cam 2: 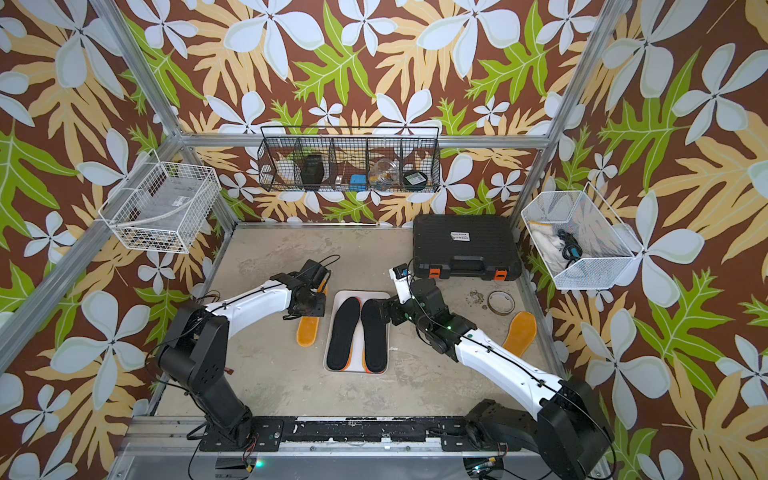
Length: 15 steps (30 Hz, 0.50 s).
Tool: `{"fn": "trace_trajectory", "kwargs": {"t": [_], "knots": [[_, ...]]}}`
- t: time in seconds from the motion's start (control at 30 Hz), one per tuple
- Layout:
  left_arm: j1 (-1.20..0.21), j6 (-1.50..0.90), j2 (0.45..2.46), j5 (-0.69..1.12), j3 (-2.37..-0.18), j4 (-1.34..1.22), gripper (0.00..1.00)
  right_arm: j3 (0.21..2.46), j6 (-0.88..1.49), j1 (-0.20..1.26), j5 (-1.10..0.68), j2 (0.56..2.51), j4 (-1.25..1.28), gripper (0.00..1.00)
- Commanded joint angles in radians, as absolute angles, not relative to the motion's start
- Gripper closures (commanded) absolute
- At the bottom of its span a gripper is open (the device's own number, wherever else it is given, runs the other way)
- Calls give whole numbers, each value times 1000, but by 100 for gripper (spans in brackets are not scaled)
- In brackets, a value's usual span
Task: Put the insoles into the storage box
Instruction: Pick up the insole from the center of the board.
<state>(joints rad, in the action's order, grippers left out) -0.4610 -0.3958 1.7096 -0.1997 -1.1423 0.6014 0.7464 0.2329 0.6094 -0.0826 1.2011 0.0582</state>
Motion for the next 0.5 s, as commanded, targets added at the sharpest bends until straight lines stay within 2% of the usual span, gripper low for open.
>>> {"fn": "trace_trajectory", "kwargs": {"t": [0.0, 0.23, 0.47], "knots": [[-460, -408, 1671, -226, -1159, 660, 42, 755, 239, 611, -86, 1205, 68, 8], [-478, -455, 1534, -209, -1164, 724, 42, 760, 238, 611, -80, 1214, 69, 8], [-589, -548, 1449, -192, -1163, 729, 42, 766, 220, 638, -44, 1212, 61, 8]]}}
